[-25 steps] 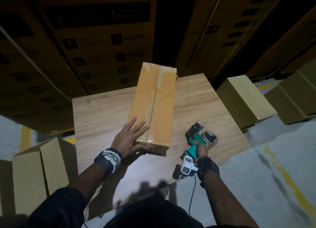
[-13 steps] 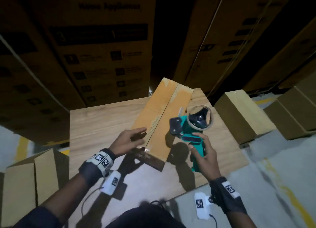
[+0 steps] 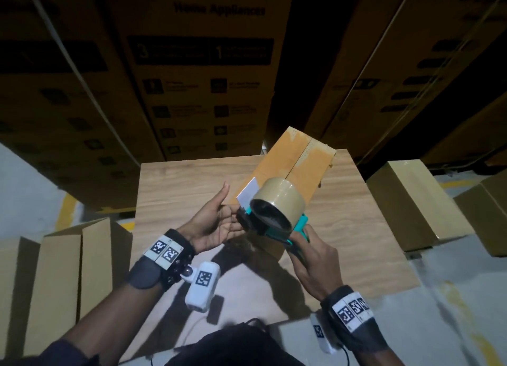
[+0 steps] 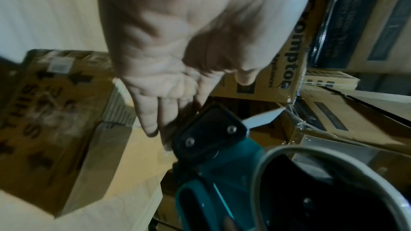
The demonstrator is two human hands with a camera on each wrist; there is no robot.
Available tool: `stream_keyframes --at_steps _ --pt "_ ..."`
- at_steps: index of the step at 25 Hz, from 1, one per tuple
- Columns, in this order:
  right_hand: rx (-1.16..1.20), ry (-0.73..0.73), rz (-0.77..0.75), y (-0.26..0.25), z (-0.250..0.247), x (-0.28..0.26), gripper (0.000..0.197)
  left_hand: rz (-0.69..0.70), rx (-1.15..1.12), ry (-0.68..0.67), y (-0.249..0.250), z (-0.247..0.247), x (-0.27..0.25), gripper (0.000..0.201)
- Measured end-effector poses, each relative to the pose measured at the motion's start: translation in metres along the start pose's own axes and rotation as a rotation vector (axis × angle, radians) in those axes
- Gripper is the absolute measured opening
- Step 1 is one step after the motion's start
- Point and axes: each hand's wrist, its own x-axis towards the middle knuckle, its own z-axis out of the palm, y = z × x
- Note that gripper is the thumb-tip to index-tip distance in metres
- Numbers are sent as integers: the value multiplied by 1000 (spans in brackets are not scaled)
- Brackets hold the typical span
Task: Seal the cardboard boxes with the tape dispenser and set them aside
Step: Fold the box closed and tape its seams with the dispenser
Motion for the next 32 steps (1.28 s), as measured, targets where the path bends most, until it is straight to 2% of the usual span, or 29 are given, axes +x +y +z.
stream_keyframes --at_steps 3,7,9,13,18,22,24,27,29,32 --pt "3 -28 -31 -6 5 0 36 -45 -132 111 -16 10 1 56" --pt "36 -33 -7 -9 10 -7 38 -60 -258 377 -37 11 8 17" --pt "39 -47 7 -10 11 -12 40 -74 -252 450 -45 2 12 13" --pt "60 -69 9 -15 9 -19 36 -22 -30 522 -58 -13 19 9" --pt "98 -70 35 -19 4 -25 33 22 97 518 -56 -22 19 16" --pt "118 -92 42 -21 5 -24 35 139 220 538 -48 -21 17 17" --pt "128 -103 55 -20 4 -20 36 189 228 546 -41 -28 16 24" --pt "169 -97 95 -2 -7 -26 37 241 120 607 -19 -63 11 11" --pt "169 -128 108 17 -18 -41 38 259 96 654 -5 -91 7 20" --pt "133 -177 126 37 -21 -58 41 273 178 601 -1 -98 11 19"
